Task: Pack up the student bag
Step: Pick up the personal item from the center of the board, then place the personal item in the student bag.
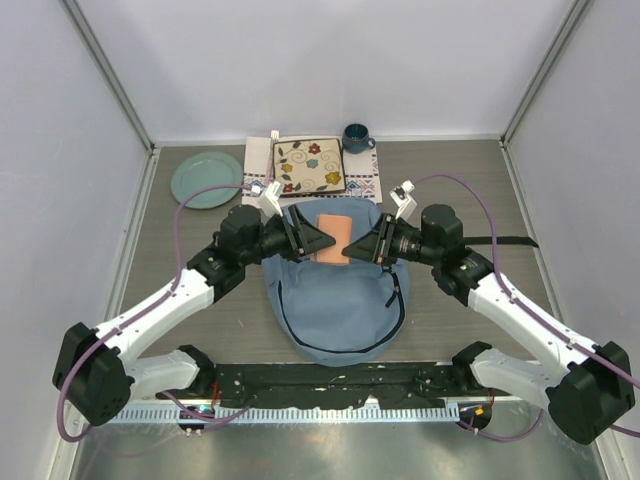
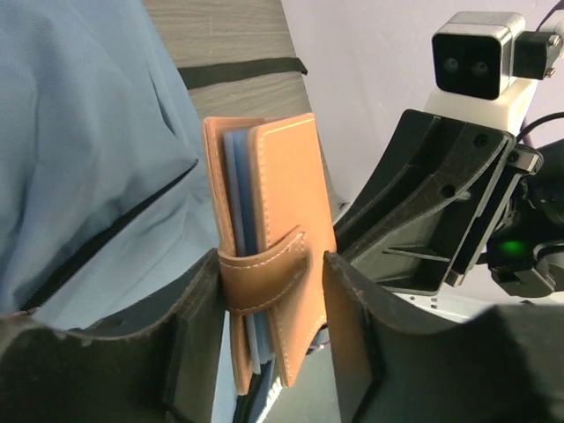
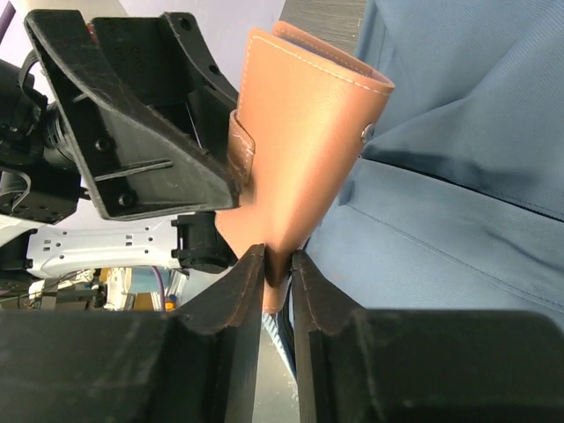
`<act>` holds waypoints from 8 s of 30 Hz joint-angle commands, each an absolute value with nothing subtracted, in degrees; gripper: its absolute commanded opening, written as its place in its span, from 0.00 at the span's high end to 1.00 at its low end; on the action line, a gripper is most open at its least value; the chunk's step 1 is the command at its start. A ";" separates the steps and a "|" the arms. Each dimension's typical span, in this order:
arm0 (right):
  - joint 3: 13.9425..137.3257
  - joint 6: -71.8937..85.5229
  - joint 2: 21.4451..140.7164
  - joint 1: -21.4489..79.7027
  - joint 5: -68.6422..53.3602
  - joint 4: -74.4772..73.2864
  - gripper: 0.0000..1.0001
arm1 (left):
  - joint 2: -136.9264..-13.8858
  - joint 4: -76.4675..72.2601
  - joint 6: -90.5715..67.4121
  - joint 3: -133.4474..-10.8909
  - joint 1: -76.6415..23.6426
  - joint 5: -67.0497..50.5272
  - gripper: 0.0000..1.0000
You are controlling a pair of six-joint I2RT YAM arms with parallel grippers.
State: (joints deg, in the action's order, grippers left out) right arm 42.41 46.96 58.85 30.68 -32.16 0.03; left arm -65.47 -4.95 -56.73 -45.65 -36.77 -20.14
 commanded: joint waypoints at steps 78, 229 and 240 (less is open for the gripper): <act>35.15 49.48 29.90 31.38 22.93 -23.02 0.99 | -77.15 29.34 -31.22 -68.72 -45.60 6.67 0.17; 15.82 89.03 83.23 30.15 -24.71 70.84 0.99 | -74.62 13.45 -45.00 -66.27 -42.45 -5.63 1.00; 10.90 83.95 69.01 30.41 -6.86 57.57 0.99 | -75.49 11.16 -47.28 -64.95 -42.45 -7.38 1.00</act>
